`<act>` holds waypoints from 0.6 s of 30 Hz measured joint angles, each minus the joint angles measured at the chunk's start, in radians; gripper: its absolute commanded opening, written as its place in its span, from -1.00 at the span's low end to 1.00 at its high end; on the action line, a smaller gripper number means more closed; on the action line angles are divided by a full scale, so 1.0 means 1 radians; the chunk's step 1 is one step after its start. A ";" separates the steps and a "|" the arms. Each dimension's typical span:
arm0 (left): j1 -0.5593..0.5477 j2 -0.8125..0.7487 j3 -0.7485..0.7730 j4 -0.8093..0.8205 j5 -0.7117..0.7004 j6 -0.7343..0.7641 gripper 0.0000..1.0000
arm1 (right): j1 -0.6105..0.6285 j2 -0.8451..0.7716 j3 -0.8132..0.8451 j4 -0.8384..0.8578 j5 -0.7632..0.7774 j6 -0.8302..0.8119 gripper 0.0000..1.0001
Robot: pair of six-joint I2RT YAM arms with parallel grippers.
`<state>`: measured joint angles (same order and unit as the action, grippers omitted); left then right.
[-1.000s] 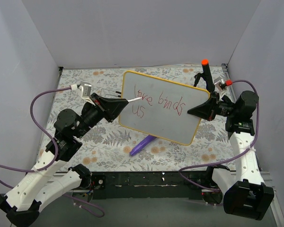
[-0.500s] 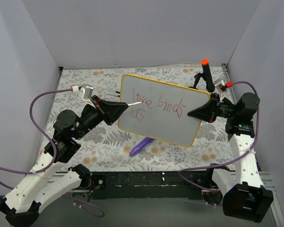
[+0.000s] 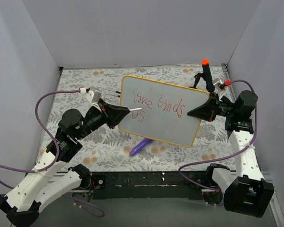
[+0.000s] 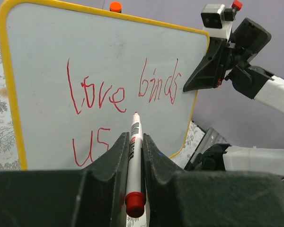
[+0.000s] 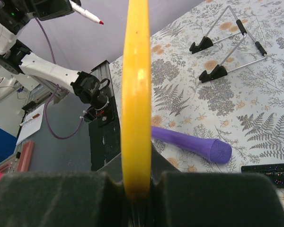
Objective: Write a sentence on the whiteboard
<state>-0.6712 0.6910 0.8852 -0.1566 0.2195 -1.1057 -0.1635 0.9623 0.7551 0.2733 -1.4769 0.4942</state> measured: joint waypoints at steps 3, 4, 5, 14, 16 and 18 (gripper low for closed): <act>0.000 0.023 0.000 -0.001 0.038 0.026 -1.00 | 0.000 0.012 0.000 0.000 -0.002 0.000 -0.97; 0.000 0.030 -0.002 0.000 0.054 0.034 -1.00 | 0.000 0.019 0.000 0.000 -0.003 -0.001 -0.97; 0.000 0.035 -0.006 0.000 0.071 0.042 -1.00 | 0.000 0.026 0.000 0.000 -0.003 -0.001 -0.97; 0.000 -0.072 -0.094 -0.011 0.165 0.077 -1.00 | 0.000 0.068 0.026 -0.095 0.016 -0.088 -0.97; 0.000 -0.119 -0.114 -0.020 0.163 0.076 -1.00 | 0.000 0.068 0.038 -0.118 0.021 -0.113 -0.97; 0.000 -0.145 -0.122 -0.020 0.160 0.072 -1.00 | -0.001 0.068 0.043 -0.131 0.027 -0.129 -0.97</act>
<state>-0.6716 0.5465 0.7631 -0.1764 0.3794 -1.0336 -0.1646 1.0302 0.7982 0.1421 -1.4498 0.3656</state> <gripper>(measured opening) 0.109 0.101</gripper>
